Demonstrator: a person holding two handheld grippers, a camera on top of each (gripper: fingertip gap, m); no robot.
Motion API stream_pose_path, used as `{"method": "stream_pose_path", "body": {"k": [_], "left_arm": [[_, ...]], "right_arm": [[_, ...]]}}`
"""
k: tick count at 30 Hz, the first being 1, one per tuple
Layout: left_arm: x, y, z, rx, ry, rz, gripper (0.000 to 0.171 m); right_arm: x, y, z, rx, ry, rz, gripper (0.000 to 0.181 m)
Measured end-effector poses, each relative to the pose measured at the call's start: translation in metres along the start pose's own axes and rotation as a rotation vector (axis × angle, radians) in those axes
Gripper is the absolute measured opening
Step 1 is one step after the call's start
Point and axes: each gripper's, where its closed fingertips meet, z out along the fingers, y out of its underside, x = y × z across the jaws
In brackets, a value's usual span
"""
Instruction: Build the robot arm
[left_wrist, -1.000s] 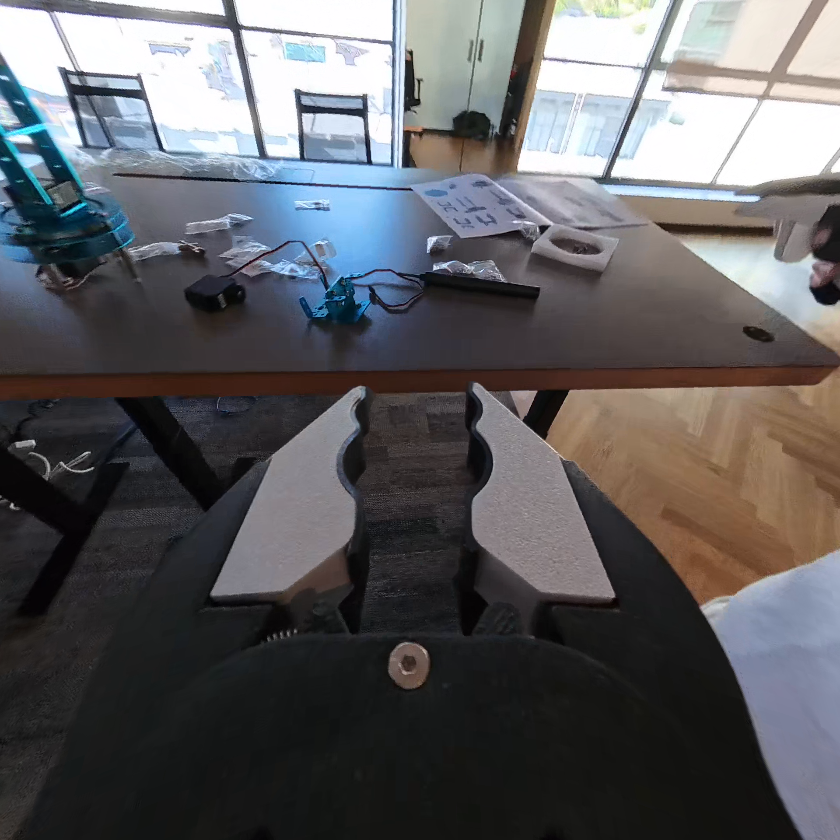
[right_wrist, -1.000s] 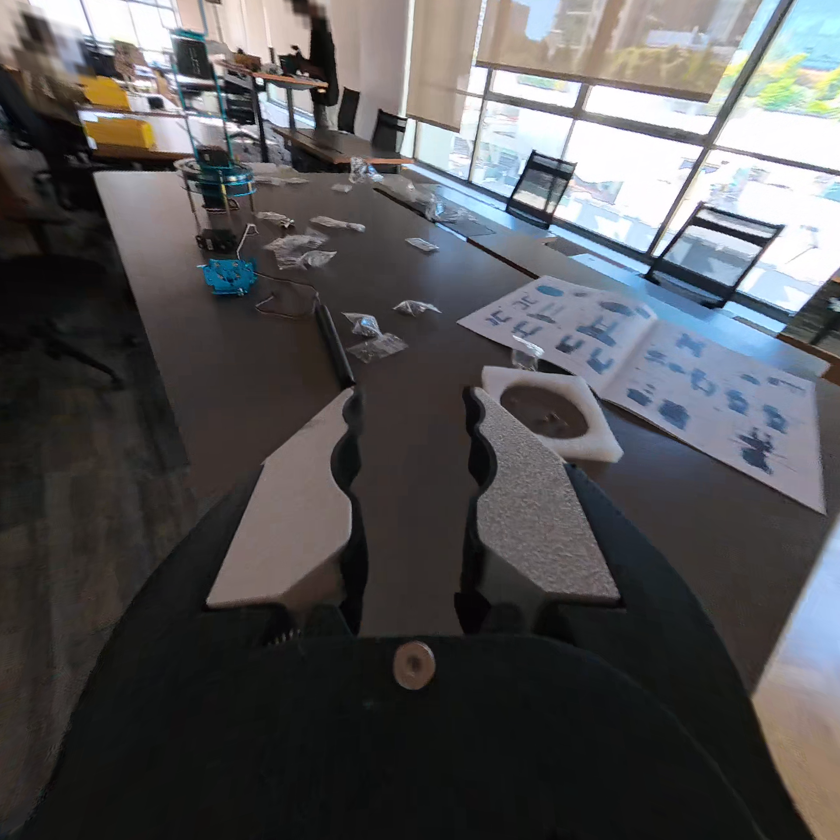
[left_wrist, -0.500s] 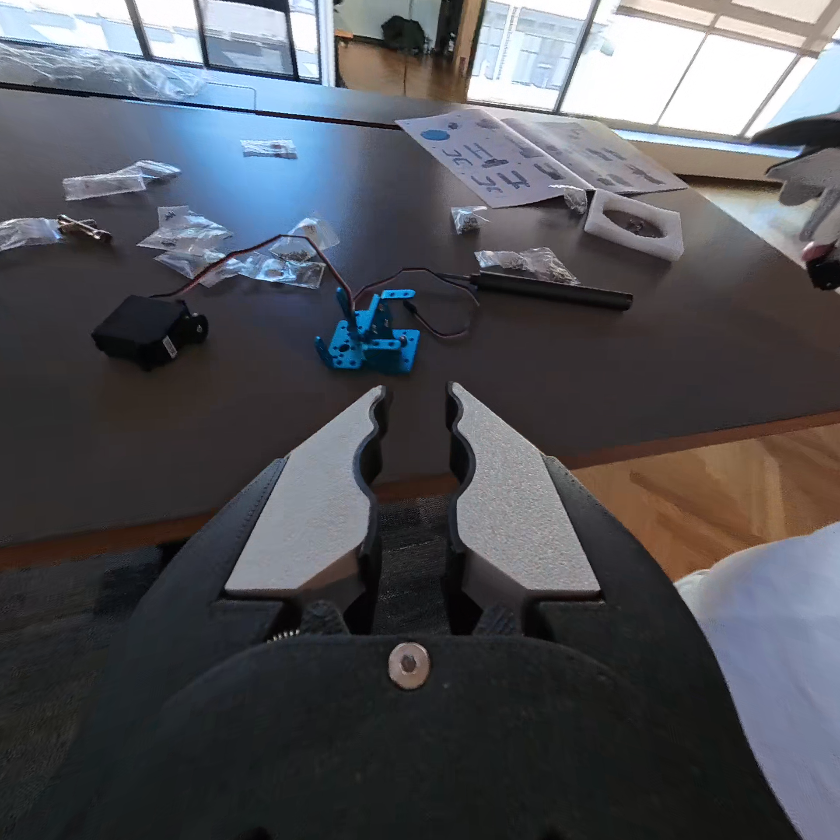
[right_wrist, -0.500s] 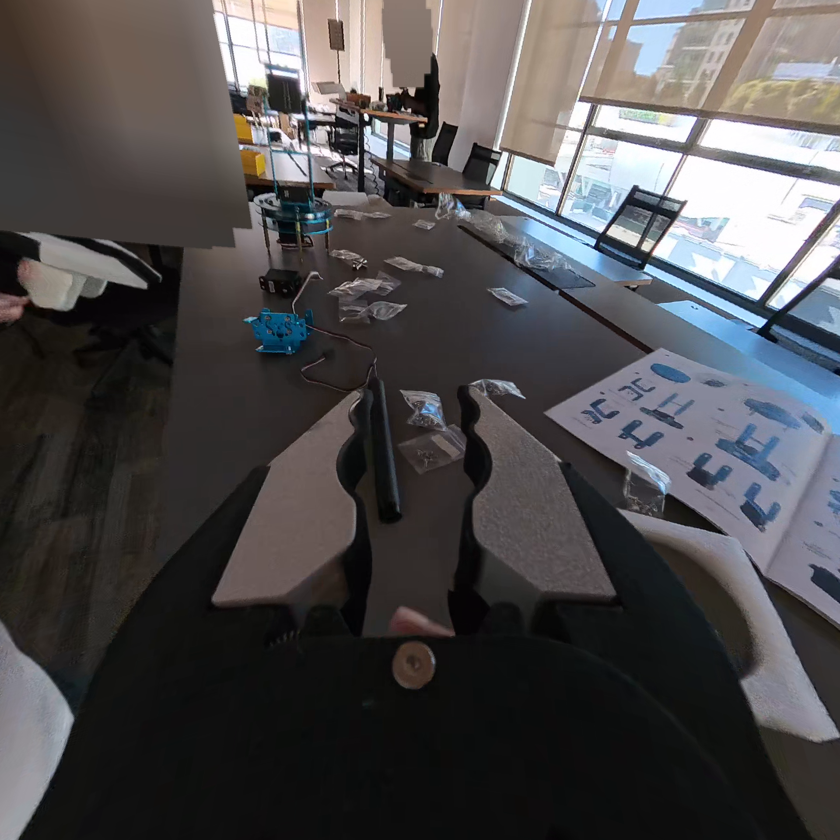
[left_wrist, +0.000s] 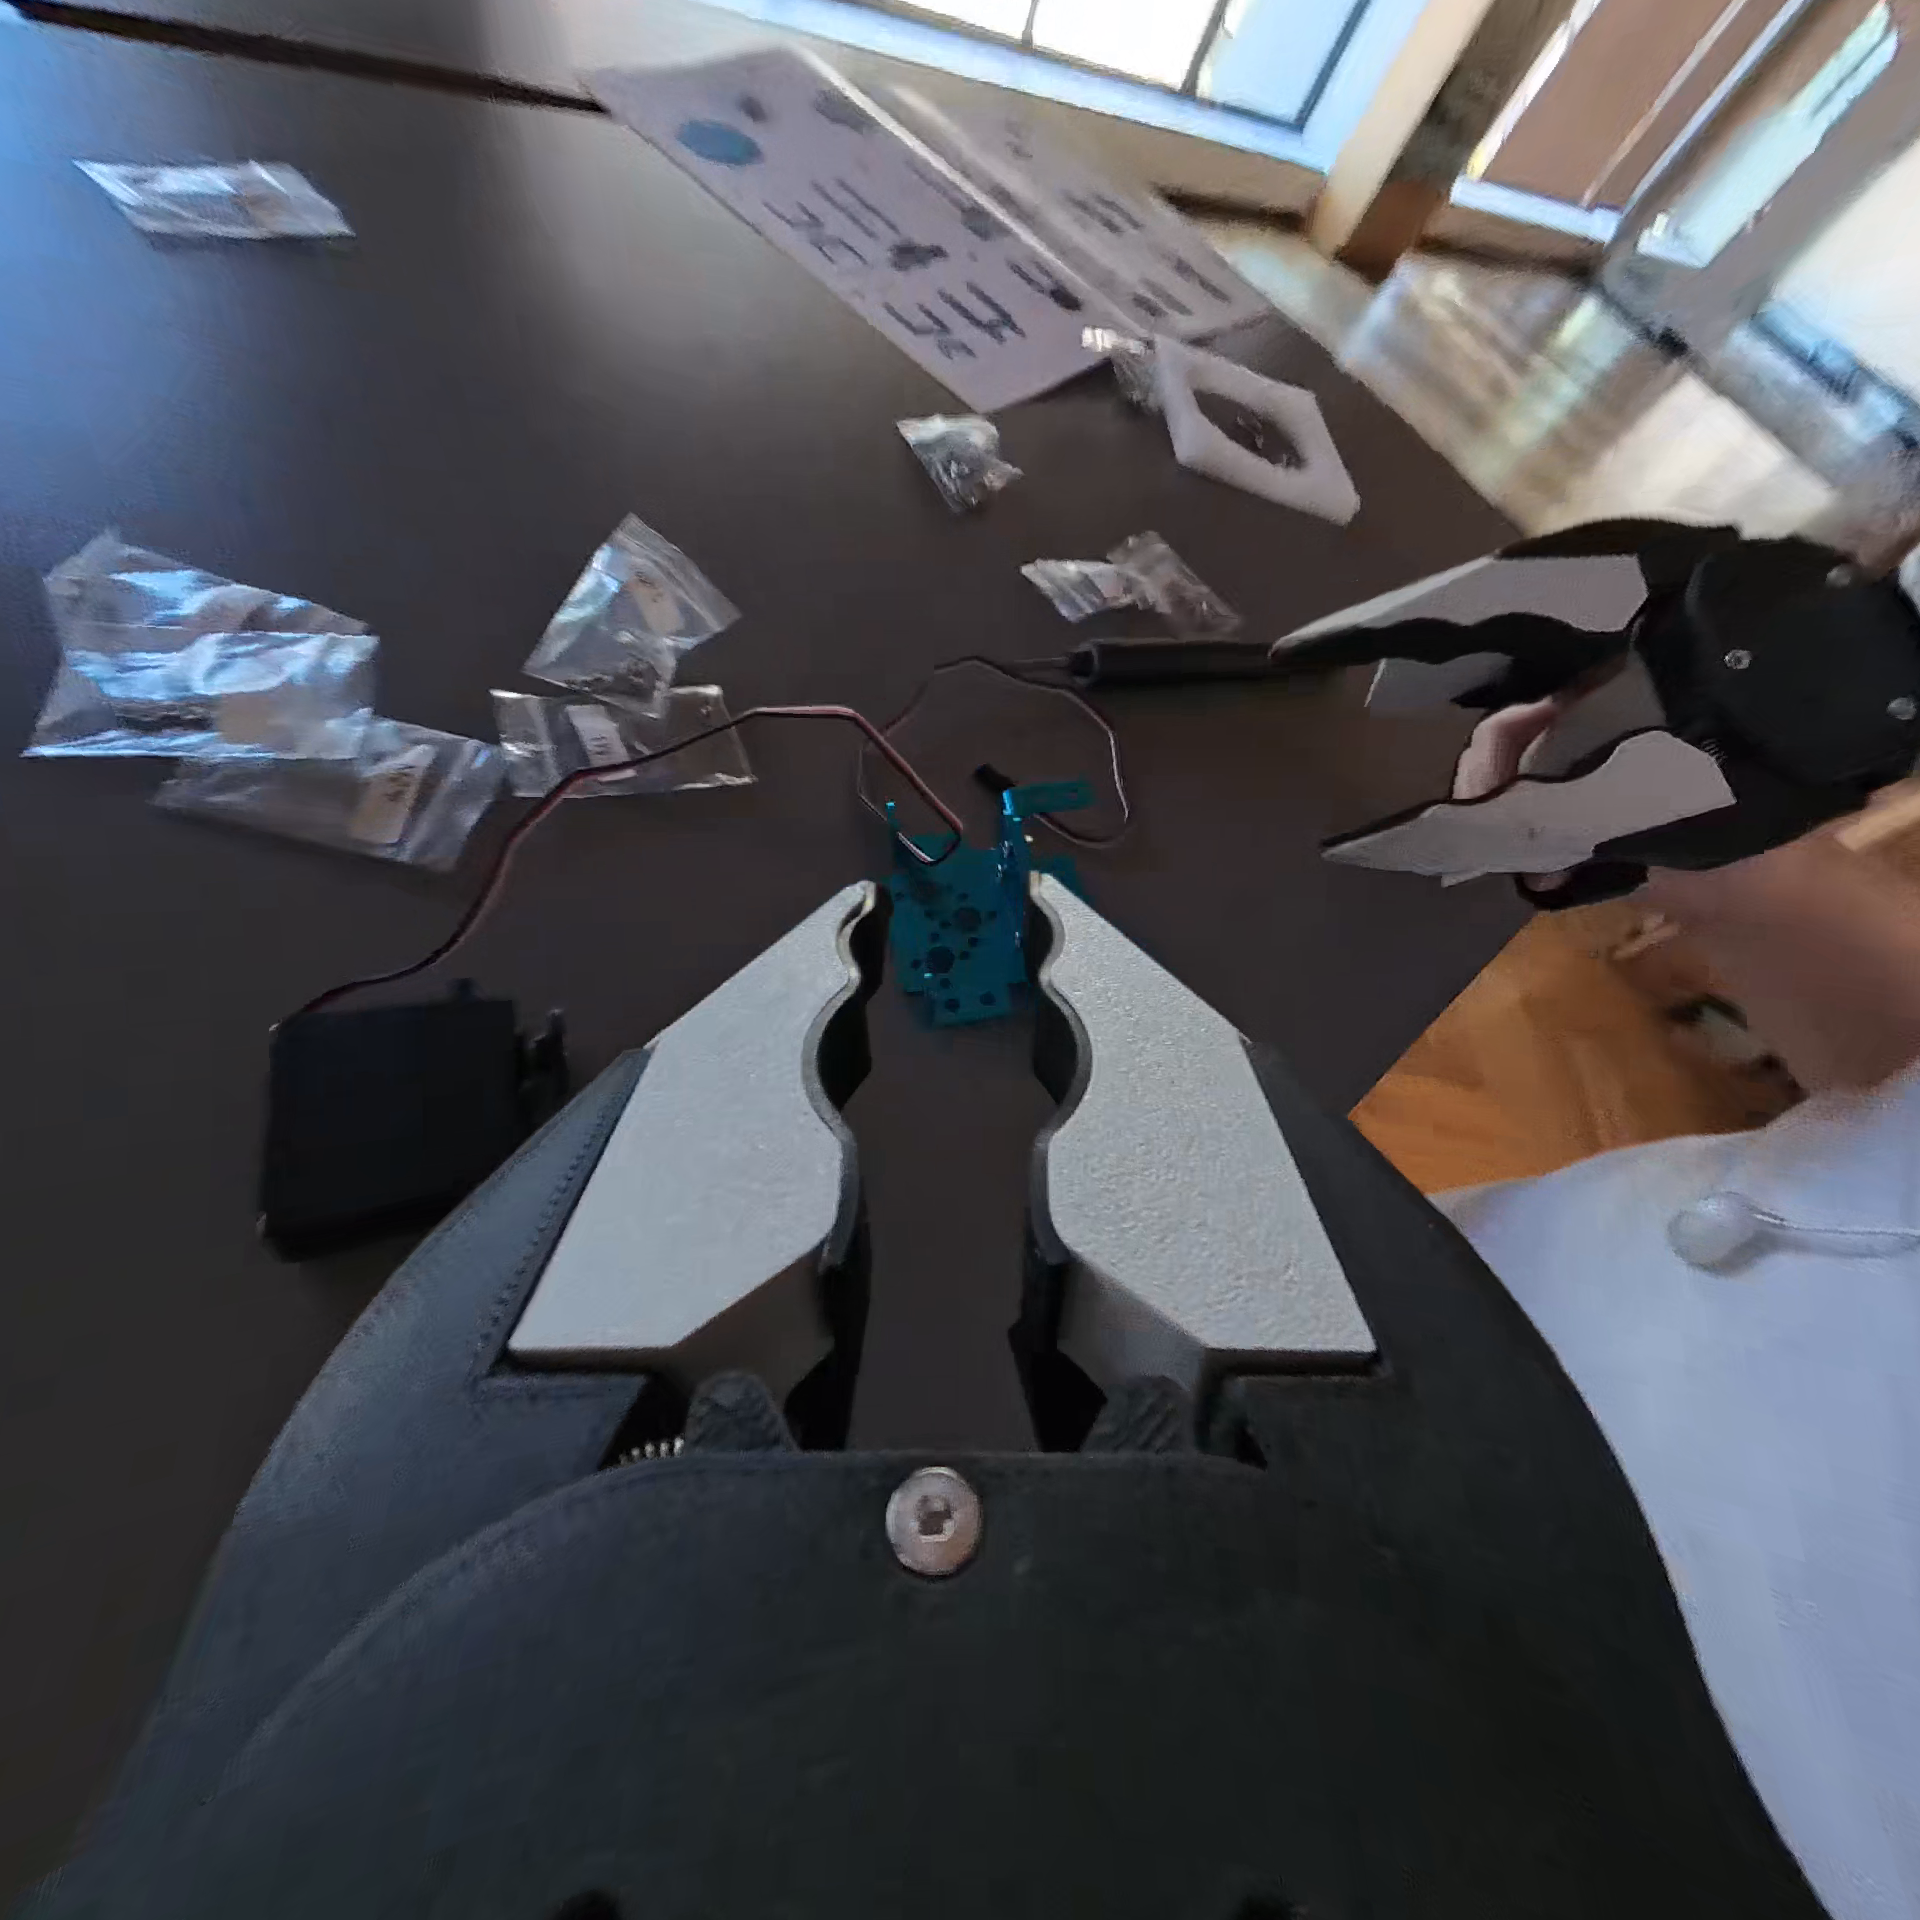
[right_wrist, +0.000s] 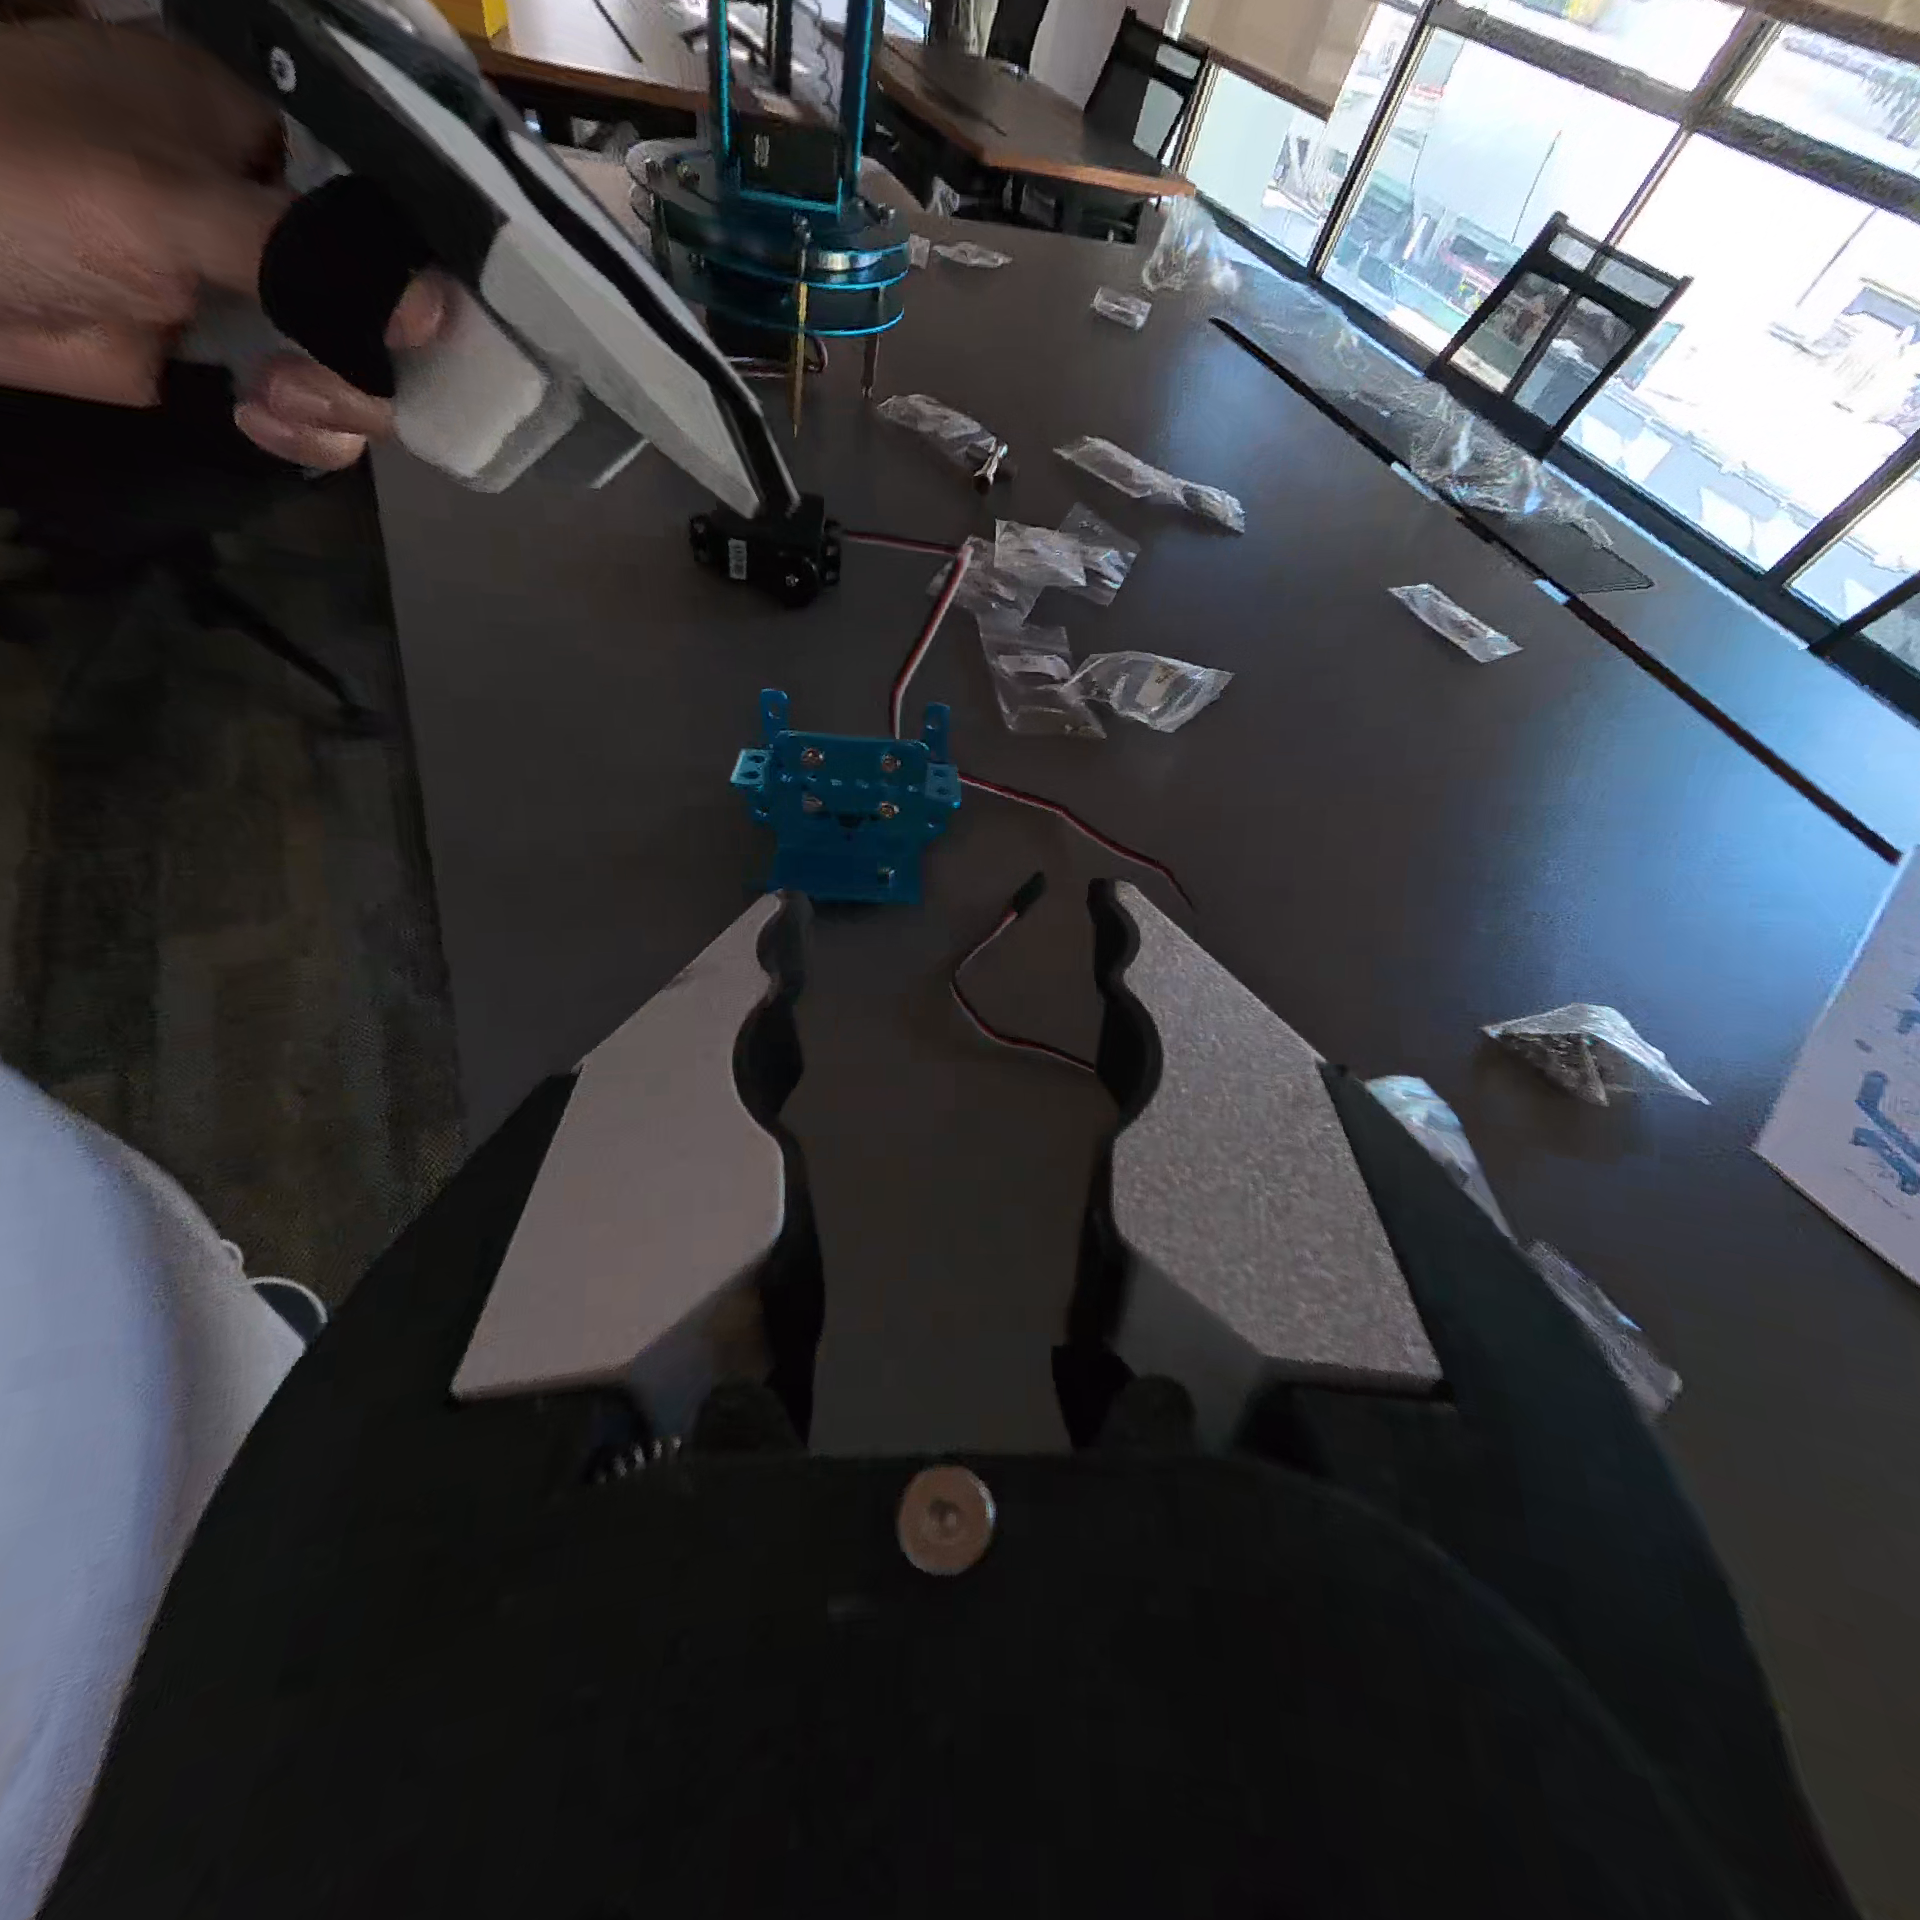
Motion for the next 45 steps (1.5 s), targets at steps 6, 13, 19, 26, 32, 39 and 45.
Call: {"method": "stream_pose_path", "body": {"k": [6,13,19,26,32,39,45], "left_arm": [[0.012,0.016,0.032,-0.146,0.001,0.014,0.024],[0.016,0.026,0.047,-0.242,-0.010,-0.031,0.021],[0.020,0.031,0.053,-0.289,-0.032,-0.067,0.010],[0.023,0.035,0.055,-0.317,-0.082,-0.086,0.007],[0.037,0.036,0.051,-0.324,-0.122,-0.026,0.007],[0.055,0.047,0.049,-0.333,-0.146,0.016,0.005],[0.068,0.054,0.052,-0.284,-0.171,0.005,0.004]], "right_arm": [[-0.014,0.011,0.021,-0.058,-0.051,0.029,0.061],[-0.022,0.016,0.027,-0.058,-0.102,0.030,0.062],[-0.024,0.017,0.025,-0.056,-0.165,-0.003,0.062],[-0.016,0.017,0.020,-0.045,-0.197,-0.009,0.062],[-0.013,0.015,0.016,-0.043,-0.231,-0.022,0.061],[-0.021,0.017,0.018,-0.060,-0.317,-0.045,0.053],[-0.029,0.018,0.026,-0.095,-0.351,-0.128,0.048]]}}
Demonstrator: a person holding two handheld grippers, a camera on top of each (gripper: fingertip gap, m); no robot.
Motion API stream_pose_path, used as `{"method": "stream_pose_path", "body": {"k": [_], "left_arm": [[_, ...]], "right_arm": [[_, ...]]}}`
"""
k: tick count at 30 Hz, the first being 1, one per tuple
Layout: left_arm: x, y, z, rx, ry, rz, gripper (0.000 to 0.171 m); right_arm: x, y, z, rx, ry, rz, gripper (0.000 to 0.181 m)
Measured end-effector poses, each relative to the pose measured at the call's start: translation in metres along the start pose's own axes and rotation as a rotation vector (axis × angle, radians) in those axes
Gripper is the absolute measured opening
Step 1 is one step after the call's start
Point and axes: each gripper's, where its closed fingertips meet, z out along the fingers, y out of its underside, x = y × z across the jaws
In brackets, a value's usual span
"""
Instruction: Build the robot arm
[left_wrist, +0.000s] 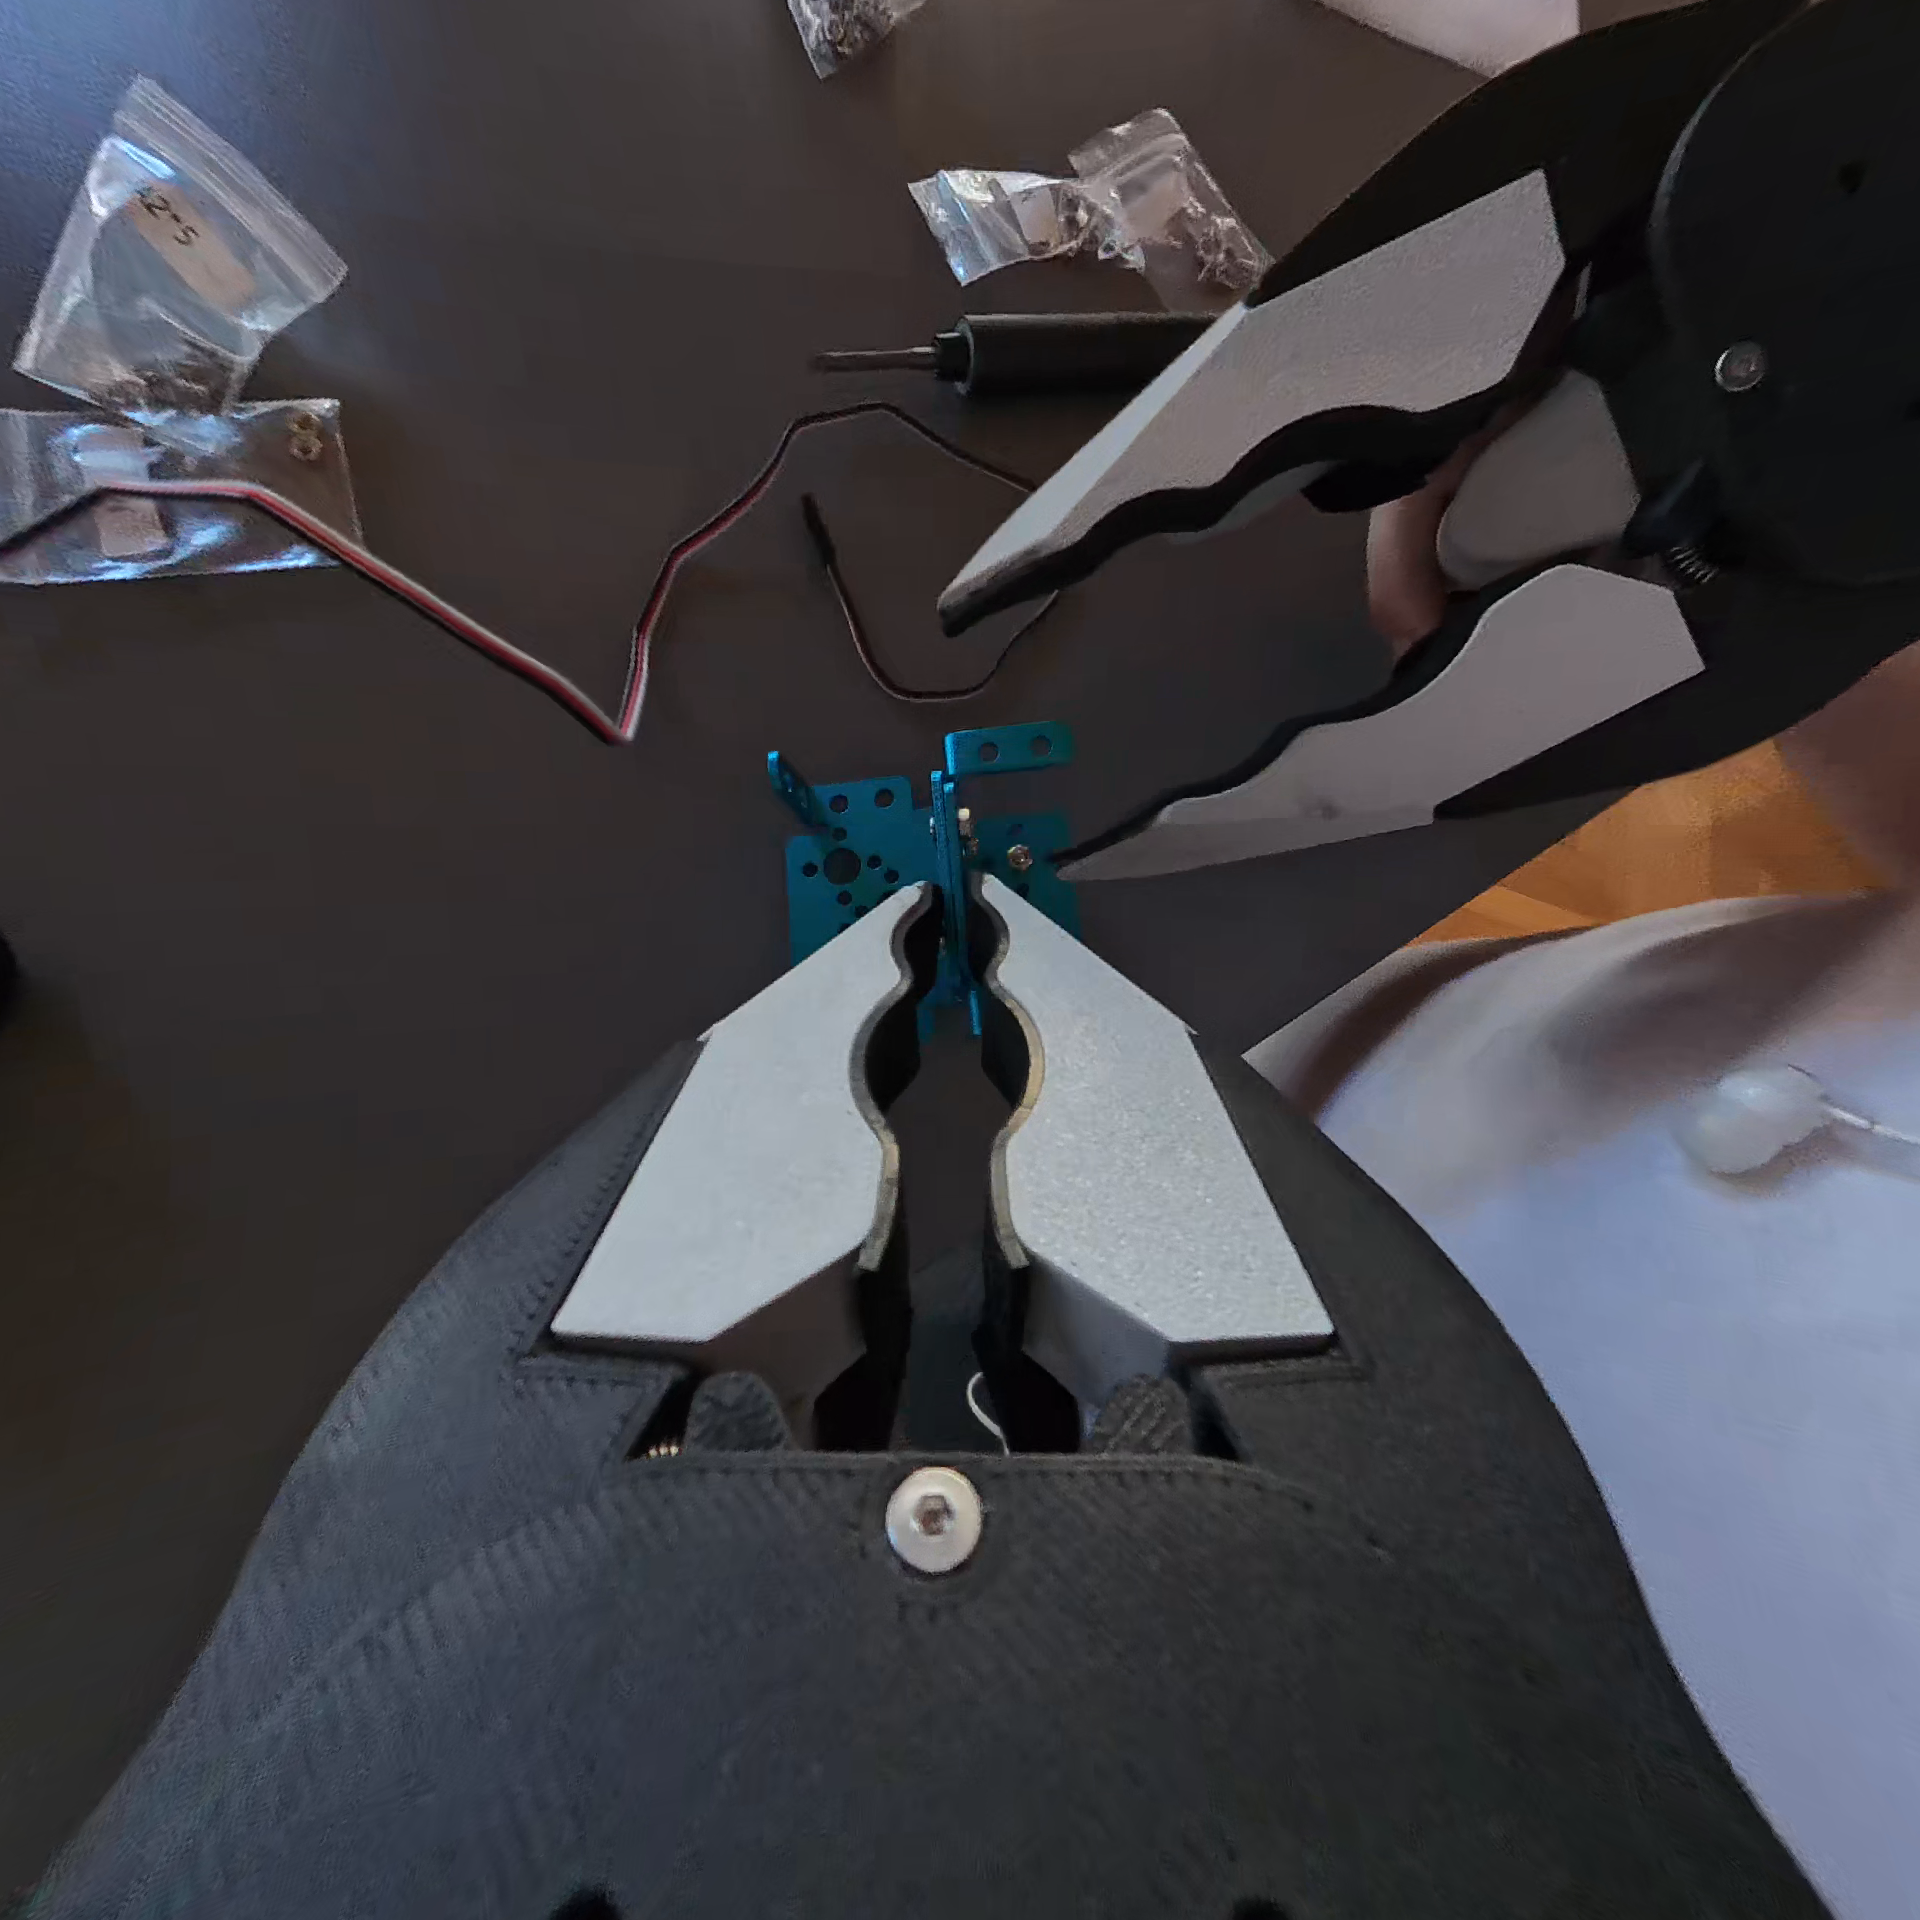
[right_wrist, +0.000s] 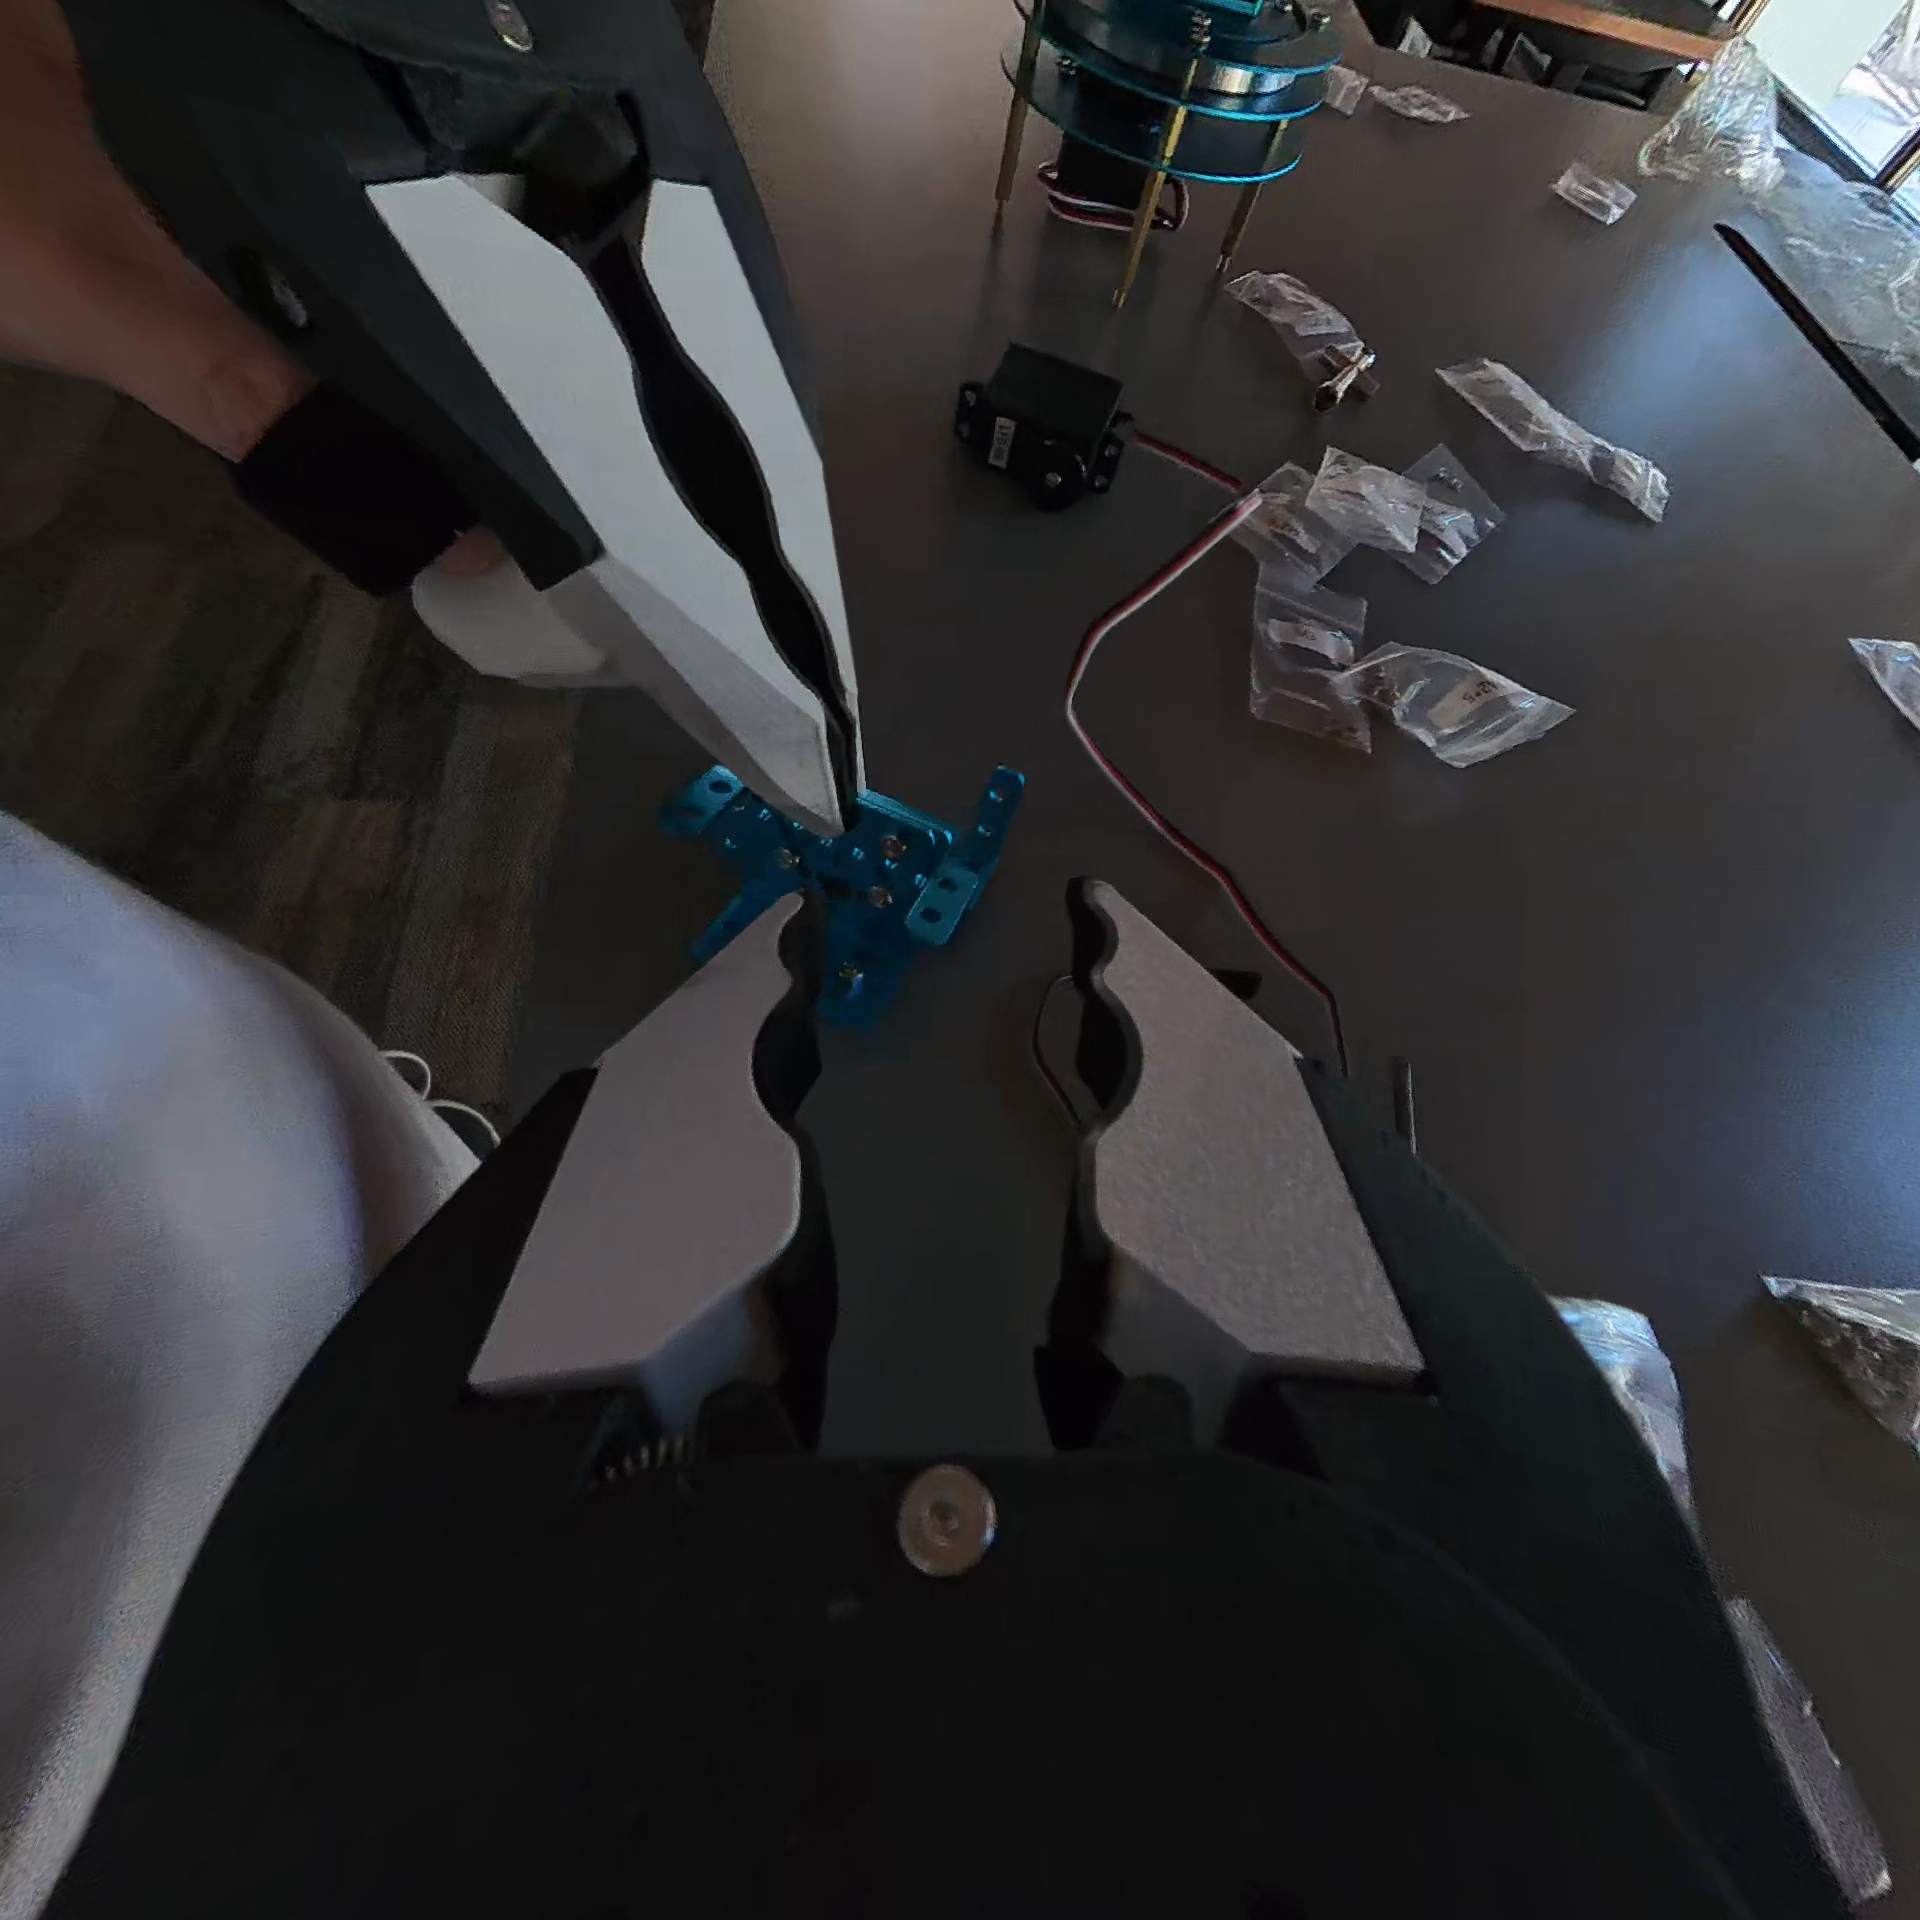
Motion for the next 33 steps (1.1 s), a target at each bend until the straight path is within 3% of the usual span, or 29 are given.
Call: {"method": "stream_pose_path", "body": {"k": [2,5,7,12,15,18,23,25,29,33], "left_arm": [[-0.001,0.001,-0.002,0.015,-0.022,0.000,0.005],[-0.010,-0.003,-0.016,0.071,-0.047,-0.041,0.026],[-0.026,-0.005,-0.033,0.116,-0.066,-0.072,0.029],[-0.126,-0.009,-0.085,0.237,-0.377,-0.052,0.053],[-0.165,0.001,-0.076,0.161,-0.408,-0.010,0.069],[-0.180,0.005,-0.060,0.097,-0.392,0.035,0.058],[-0.191,0.008,-0.044,0.012,-0.364,0.096,0.059],[-0.192,0.011,-0.037,-0.025,-0.339,0.117,0.049],[-0.190,0.006,-0.031,-0.047,-0.303,0.100,0.046],[-0.182,0.002,-0.027,-0.077,-0.238,-0.014,0.046]], "right_arm": [[-0.002,0.001,0.002,-0.008,-0.016,-0.008,0.043],[-0.004,0.003,0.002,-0.012,-0.021,-0.010,0.042],[-0.004,0.004,0.001,-0.006,-0.015,-0.007,0.042],[-0.002,0.009,-0.008,0.015,0.006,0.028,0.042],[0.000,0.014,-0.014,0.021,0.029,0.058,0.043],[0.004,0.019,-0.022,0.013,0.066,0.074,0.043],[0.015,0.025,-0.041,0.007,0.149,0.101,0.044],[0.018,0.029,-0.050,0.012,0.177,0.120,0.044],[0.028,0.041,-0.067,0.007,0.223,0.146,0.043],[0.040,0.049,-0.078,0.010,0.230,0.160,0.044]]}}
